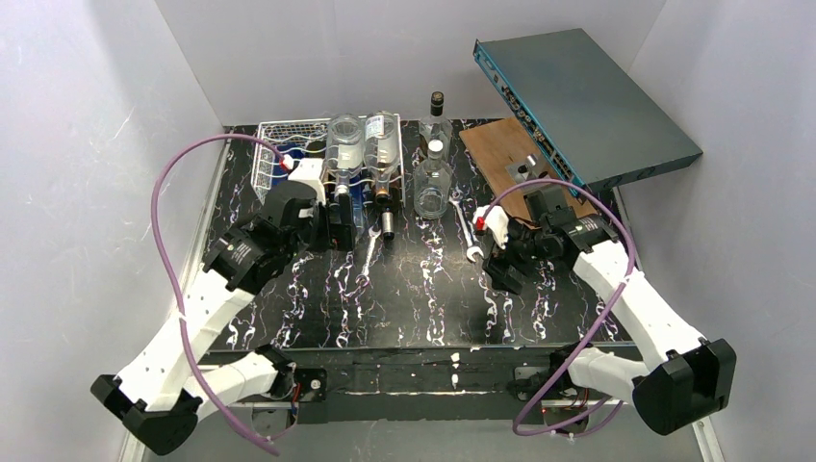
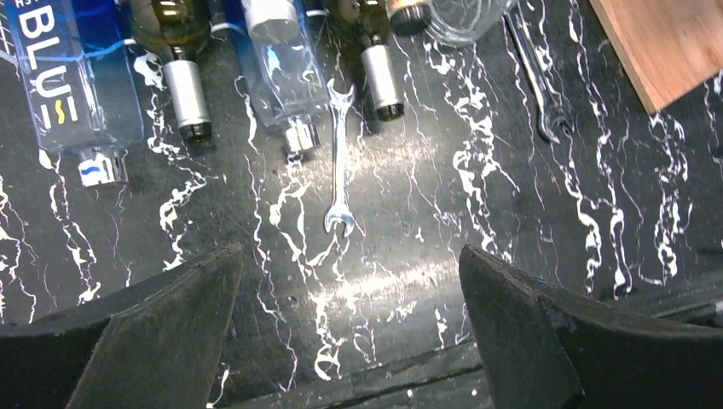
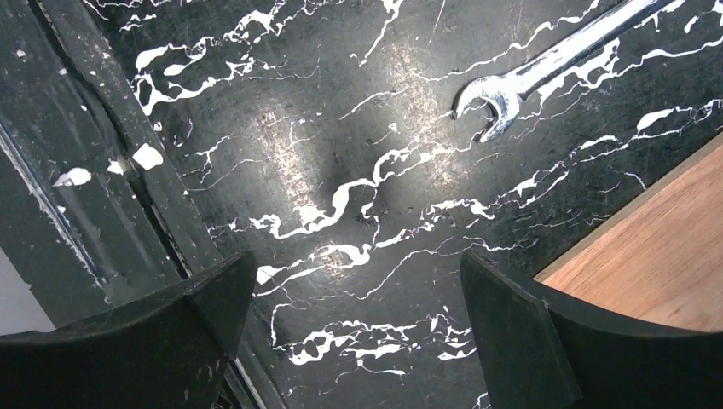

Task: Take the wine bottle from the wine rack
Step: Pick up the wine bottle from the wine rack.

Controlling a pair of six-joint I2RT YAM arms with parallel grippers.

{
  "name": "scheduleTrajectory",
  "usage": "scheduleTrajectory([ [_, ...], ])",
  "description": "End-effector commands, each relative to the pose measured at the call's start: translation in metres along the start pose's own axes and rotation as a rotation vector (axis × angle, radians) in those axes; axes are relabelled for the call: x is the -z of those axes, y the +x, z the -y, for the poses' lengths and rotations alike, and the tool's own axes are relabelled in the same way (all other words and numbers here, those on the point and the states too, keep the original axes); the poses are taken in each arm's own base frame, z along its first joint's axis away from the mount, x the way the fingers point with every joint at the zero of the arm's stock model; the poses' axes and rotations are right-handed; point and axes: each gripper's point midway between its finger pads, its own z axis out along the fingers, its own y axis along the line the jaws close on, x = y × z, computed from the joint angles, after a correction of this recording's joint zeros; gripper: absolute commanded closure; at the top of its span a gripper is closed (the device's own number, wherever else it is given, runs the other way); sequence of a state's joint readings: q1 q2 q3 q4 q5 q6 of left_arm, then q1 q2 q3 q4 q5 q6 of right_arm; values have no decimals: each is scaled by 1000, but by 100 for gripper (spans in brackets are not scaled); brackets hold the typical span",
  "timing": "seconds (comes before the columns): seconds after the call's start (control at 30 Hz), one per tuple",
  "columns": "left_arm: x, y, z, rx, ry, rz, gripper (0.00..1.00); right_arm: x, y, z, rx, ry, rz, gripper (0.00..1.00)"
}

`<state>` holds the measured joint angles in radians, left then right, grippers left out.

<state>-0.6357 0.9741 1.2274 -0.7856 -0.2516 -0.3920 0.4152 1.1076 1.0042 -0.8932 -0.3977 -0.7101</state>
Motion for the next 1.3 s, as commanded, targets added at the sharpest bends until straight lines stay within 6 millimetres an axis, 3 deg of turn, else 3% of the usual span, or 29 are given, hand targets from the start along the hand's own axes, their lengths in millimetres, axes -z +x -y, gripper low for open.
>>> scheduleTrajectory([
  [0.0, -18, -24, -4, 30, -11, 69, 2, -2, -3, 0, -26, 21, 25, 2],
  [0.17, -46, -40, -13, 74, -28, 66, 2, -25, -9, 3, -92, 32, 131, 1],
  [0.37, -93, -56, -28, 70, -43, 91, 3, -39, -8, -3, -66, 0, 200, 2],
  [0.6, -139, -62, -56, 90, -74, 105, 2, -40, -4, -4, -37, -1, 206, 2],
  [0.8, -173, -57, -67, 114, -52, 87, 5, -38, -1, 0, -33, 22, 199, 2],
  [1.27, -218, -43, -63, 175, 29, -30, 31, -35, 4, 6, -39, 45, 196, 2],
])
